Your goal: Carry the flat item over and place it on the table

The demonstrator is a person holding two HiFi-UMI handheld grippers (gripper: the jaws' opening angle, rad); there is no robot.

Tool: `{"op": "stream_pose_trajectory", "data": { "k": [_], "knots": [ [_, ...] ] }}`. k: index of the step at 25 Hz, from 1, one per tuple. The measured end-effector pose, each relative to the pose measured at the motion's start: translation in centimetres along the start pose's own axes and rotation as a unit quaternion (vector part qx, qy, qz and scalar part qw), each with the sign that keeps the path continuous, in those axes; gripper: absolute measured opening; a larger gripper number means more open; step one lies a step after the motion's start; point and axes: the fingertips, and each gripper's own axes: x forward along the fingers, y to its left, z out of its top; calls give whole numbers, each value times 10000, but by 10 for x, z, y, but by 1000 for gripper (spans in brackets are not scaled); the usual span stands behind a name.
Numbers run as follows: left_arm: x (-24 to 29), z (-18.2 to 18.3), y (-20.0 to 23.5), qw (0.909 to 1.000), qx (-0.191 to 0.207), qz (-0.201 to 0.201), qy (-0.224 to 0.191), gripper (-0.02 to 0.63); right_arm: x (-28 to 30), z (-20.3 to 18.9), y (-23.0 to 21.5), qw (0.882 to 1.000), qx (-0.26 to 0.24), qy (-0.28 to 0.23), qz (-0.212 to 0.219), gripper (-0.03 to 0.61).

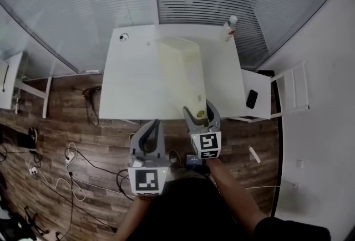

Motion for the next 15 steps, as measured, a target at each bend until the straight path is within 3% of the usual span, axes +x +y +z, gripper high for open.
{"op": "stream_pose_trajectory", "data": {
  "k": [7,15],
  "knots": [
    [0,-4,6,9999,66,-32,-72,0,0,-6,17,9993,-335,71,126,301],
    [-2,-11,8,9999,-96,9,58,2,-12,-48,5,9970,16,768,82,293]
  ]
}}
